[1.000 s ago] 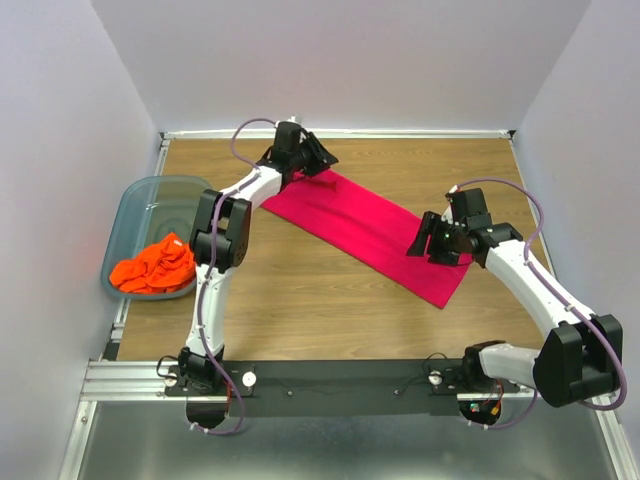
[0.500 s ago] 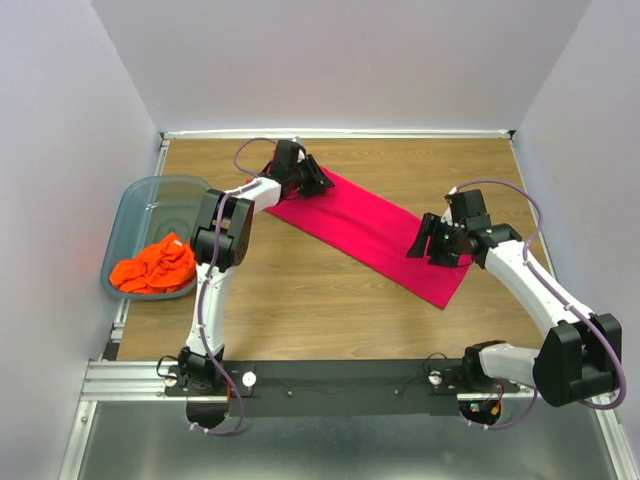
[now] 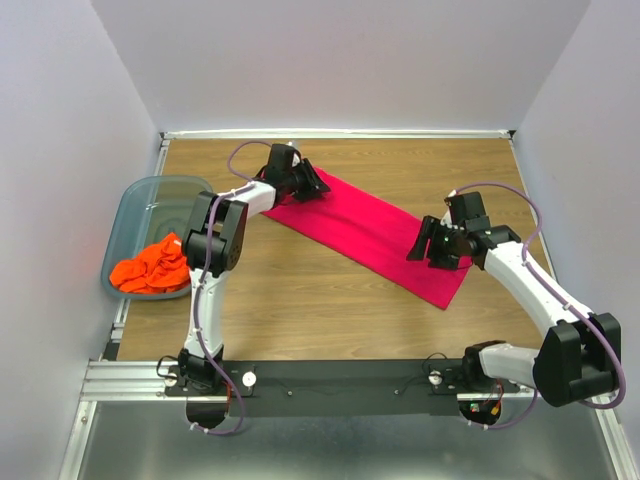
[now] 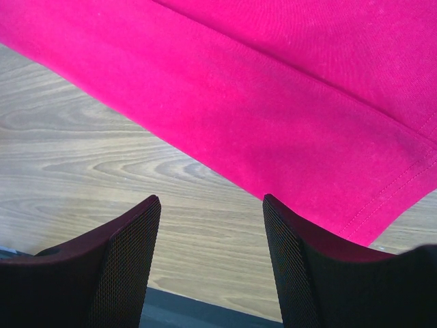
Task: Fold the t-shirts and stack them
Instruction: Fold the tshirt
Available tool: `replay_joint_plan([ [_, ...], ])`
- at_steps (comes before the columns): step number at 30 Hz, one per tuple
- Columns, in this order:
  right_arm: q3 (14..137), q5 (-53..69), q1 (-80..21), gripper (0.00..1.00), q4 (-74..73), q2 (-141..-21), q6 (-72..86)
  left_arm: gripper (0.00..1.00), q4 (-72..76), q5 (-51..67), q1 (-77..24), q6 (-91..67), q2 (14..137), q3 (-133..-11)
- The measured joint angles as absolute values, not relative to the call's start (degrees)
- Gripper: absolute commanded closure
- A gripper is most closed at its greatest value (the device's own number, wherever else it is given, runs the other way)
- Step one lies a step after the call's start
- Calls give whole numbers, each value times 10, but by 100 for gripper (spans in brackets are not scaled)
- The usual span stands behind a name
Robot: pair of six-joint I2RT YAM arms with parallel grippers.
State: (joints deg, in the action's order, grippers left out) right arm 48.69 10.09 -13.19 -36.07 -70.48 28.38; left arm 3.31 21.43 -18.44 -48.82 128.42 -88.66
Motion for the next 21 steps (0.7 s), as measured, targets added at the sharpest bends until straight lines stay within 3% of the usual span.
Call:
replay_joint_plan([
  [14, 466, 101, -132, 30, -356, -707, 279, 53, 38, 210, -181, -446, 1259, -842],
  [21, 463, 101, -132, 30, -356, -712, 276, 39, 13, 199, -175, -420, 1249, -851],
])
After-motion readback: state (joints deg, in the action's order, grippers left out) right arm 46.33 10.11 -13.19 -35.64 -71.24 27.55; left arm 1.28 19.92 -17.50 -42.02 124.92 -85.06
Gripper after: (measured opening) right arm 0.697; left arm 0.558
